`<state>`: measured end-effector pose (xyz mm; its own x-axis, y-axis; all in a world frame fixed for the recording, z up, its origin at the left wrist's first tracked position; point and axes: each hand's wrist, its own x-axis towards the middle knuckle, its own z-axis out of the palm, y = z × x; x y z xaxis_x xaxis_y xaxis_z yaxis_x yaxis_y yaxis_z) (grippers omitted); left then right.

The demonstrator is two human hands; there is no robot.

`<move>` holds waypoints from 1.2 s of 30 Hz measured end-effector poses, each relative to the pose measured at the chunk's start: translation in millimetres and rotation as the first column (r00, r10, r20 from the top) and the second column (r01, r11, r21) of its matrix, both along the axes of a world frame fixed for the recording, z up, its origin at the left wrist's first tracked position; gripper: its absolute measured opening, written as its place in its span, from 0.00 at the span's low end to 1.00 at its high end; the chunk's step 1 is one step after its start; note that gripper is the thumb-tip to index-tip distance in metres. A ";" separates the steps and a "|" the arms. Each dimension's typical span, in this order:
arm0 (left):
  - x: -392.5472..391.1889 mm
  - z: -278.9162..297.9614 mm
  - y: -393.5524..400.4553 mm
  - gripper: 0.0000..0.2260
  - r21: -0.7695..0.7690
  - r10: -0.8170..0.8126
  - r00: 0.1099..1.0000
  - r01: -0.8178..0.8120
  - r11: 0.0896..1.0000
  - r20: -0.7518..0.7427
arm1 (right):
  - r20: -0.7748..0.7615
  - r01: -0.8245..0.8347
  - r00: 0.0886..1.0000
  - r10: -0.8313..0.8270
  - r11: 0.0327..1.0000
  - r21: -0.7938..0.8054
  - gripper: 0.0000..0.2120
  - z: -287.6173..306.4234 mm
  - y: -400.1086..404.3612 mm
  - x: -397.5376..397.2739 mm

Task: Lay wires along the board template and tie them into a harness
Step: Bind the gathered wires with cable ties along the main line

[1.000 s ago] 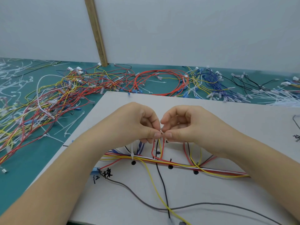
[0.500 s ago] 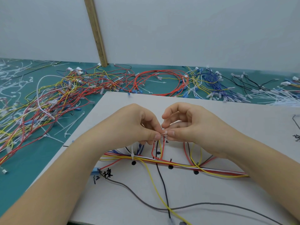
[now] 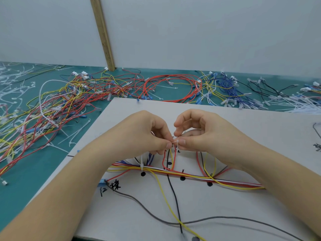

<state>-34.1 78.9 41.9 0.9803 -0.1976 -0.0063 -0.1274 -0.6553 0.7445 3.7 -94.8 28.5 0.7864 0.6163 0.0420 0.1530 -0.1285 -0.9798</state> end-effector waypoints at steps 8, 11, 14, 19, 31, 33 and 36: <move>0.6 0.5 -1.8 0.06 -0.012 0.013 1.000 -0.013 1.000 -0.001 | 0.078 0.014 0.997 -0.012 1.000 -0.020 0.14 -1.4 -0.2 -1.1; 1.3 0.3 -2.5 0.08 -0.048 0.021 1.000 -0.022 0.999 -0.021 | 0.083 0.024 0.996 -0.022 0.999 -0.025 0.14 -1.6 1.8 -0.9; 1.0 0.4 -2.5 0.09 -0.063 0.018 0.999 -0.021 0.998 -0.036 | 0.091 0.034 0.995 -0.032 0.999 -0.021 0.14 -1.9 3.2 -1.0; 1.7 -0.6 -2.2 0.09 -0.077 0.022 0.999 -0.024 0.997 -0.033 | 0.192 0.010 0.981 0.001 0.998 -0.055 0.16 -1.8 3.4 -3.0; 2.1 -1.0 3.5 0.05 -0.061 -0.048 0.998 0.045 0.997 -0.051 | 0.564 -0.001 0.815 0.137 0.972 -0.235 0.19 1.5 0.8 -10.6; 0.9 -0.8 4.7 0.03 -0.012 -0.083 0.995 0.082 0.997 -0.047 | 0.634 -0.009 0.750 0.189 0.961 -0.276 0.13 0.8 1.2 -11.3; -0.6 -1.1 4.5 0.03 0.027 -0.113 0.993 0.114 0.993 -0.030 | 0.687 -0.009 0.694 0.215 0.957 -0.291 0.09 1.9 0.2 -12.0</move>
<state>-34.7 83.4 40.8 0.9510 -0.3066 -0.0407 -0.1812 -0.6588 0.7302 -8.3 -94.6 30.4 0.5102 0.7672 0.3887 0.8124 -0.2815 -0.5107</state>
